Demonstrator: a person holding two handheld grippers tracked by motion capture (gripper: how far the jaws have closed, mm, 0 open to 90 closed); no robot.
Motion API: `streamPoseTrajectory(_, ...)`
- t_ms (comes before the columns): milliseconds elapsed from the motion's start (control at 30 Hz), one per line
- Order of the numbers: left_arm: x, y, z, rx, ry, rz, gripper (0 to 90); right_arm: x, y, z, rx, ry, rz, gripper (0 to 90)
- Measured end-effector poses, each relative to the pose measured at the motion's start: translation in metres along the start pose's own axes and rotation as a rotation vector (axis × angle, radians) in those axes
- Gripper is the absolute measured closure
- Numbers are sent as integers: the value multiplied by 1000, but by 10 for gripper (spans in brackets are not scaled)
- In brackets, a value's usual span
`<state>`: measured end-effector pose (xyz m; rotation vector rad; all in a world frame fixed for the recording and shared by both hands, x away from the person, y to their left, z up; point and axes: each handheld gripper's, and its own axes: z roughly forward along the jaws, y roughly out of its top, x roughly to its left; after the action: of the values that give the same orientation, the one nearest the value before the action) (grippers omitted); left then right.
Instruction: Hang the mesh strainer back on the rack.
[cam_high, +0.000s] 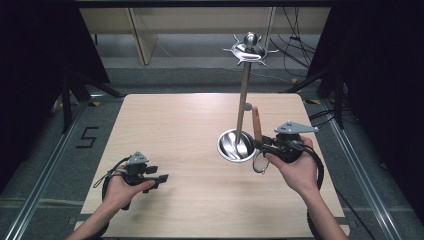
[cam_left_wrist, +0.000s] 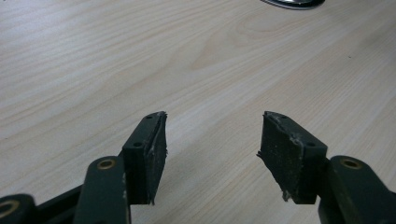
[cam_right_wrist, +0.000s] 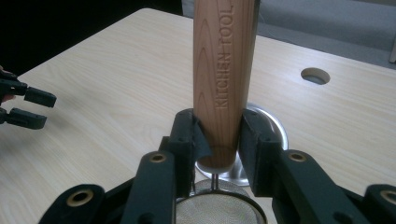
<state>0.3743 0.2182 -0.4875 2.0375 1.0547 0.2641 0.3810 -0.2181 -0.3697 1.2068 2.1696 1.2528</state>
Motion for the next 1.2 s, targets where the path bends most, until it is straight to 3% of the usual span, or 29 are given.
streamPoseTrajectory(67, 0, 0, 0, 0, 1, 1, 402, -2, 2, 1, -40, -11, -25, 691)
streamPoseTrajectory(133, 0, 0, 0, 0, 4, 0, 401, -4, 3, -1, -23, -10, -50, 691)
streamPoseTrajectory(200, 0, 0, 0, 5, 9, 1, 401, -3, 4, -2, -29, -15, -39, 691)
streamPoseTrajectory(300, 0, 0, 1, 0, -3, 1, 401, 1, 6, -3, -36, -2, 14, 691)
streamPoseTrajectory(333, 0, 0, 1, 1, -3, 2, 401, -2, 7, -2, -56, -16, -32, 690)
streamPoseTrajectory(433, 1, 0, 0, 2, -3, 3, 401, 1, 8, -3, -52, -4, -6, 690)
streamPoseTrajectory(500, 1, 0, 0, 3, -3, 4, 401, 0, 10, -3, -49, -9, -33, 691)
streamPoseTrajectory(533, 0, 0, 0, 3, 0, 4, 401, 2, 10, -3, -51, -1, -8, 690)
streamPoseTrajectory(600, 0, 0, 1, 1, -4, 2, 401, 2, 11, -5, -47, -4, -2, 691)
streamPoseTrajectory(733, 1, 0, 0, 1, -2, 3, 401, 1, 13, -4, -82, -9, -17, 691)
streamPoseTrajectory(867, -1, 0, 1, -6, 2, -7, 401, 1, 16, -6, -76, 3, -11, 691)
streamPoseTrajectory(967, 0, 0, 1, 1, 5, 3, 400, 1, 18, -7, -91, -15, -24, 691)
streamPoseTrajectory(1033, -1, 0, 2, -8, 2, -7, 401, 2, 19, -7, -85, 6, -8, 691)
streamPoseTrajectory(1133, -1, 0, 2, -7, 3, -6, 401, 1, 21, -8, -99, -15, -21, 691)
streamPoseTrajectory(1200, -1, 0, 2, -8, 2, -7, 401, 1, 23, -8, -104, -4, -30, 691)
